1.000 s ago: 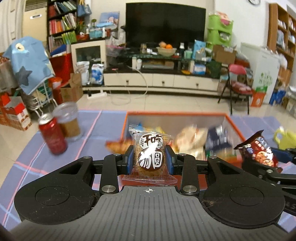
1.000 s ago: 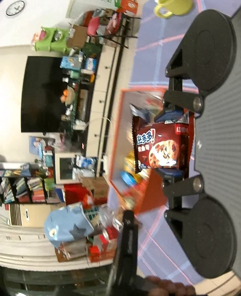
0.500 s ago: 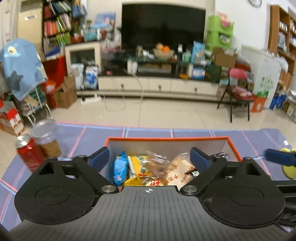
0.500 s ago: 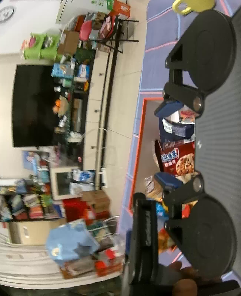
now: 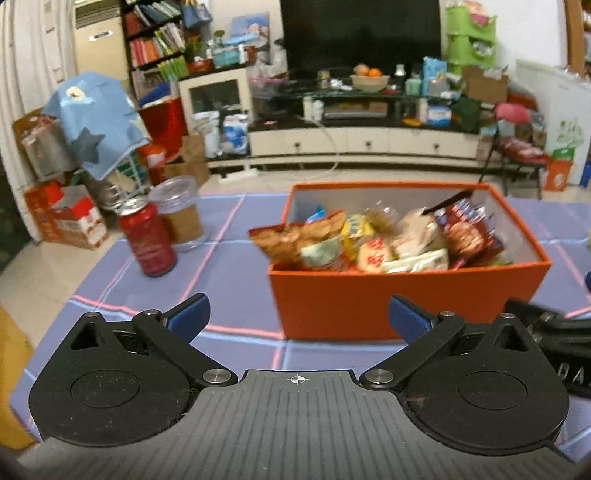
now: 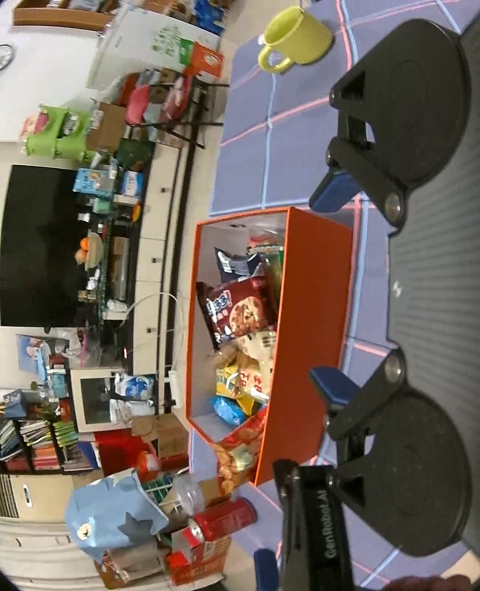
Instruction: Organize snacks
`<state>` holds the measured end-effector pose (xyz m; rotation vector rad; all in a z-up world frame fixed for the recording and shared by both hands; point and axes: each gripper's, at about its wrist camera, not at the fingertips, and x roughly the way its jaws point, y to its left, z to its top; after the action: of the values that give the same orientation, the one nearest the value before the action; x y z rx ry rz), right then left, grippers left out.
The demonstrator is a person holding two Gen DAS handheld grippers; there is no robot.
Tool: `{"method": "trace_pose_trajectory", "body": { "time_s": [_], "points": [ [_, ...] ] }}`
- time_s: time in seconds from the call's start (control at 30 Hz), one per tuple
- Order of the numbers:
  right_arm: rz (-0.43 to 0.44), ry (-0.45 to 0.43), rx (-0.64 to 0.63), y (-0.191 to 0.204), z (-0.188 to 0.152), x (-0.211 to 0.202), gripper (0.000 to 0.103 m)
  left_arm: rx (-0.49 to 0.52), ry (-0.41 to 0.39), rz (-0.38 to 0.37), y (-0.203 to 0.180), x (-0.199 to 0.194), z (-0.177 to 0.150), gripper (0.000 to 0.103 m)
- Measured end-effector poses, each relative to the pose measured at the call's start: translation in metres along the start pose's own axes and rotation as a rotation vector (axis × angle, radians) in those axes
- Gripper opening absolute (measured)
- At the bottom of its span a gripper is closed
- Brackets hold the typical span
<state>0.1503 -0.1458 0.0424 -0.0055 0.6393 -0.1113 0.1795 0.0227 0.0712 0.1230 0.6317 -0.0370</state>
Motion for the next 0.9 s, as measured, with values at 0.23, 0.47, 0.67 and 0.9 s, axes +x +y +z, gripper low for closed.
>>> {"method": "trace_pose_trajectory", "body": {
  "time_s": [0.23, 0.47, 0.67, 0.9],
  "points": [
    [-0.034, 0.029, 0.046, -0.006, -0.005, 0.012, 0.091, -0.008, 0.007, -0.039, 0.000, 0.014, -0.008, 0.084],
    [-0.075, 0.043, 0.013, -0.011, -0.011, 0.025, 0.091, -0.037, 0.042, -0.029, 0.001, 0.035, -0.014, 0.084],
    [-0.106, 0.187, 0.009, -0.004, -0.005, 0.050, 0.091, -0.044, 0.060, -0.009, 0.003, 0.041, -0.013, 0.084],
    [-0.130, 0.154, -0.048, 0.007, -0.006, 0.042, 0.091, -0.065, 0.048, -0.064, 0.004, 0.030, -0.011, 0.084]
  ]
}}
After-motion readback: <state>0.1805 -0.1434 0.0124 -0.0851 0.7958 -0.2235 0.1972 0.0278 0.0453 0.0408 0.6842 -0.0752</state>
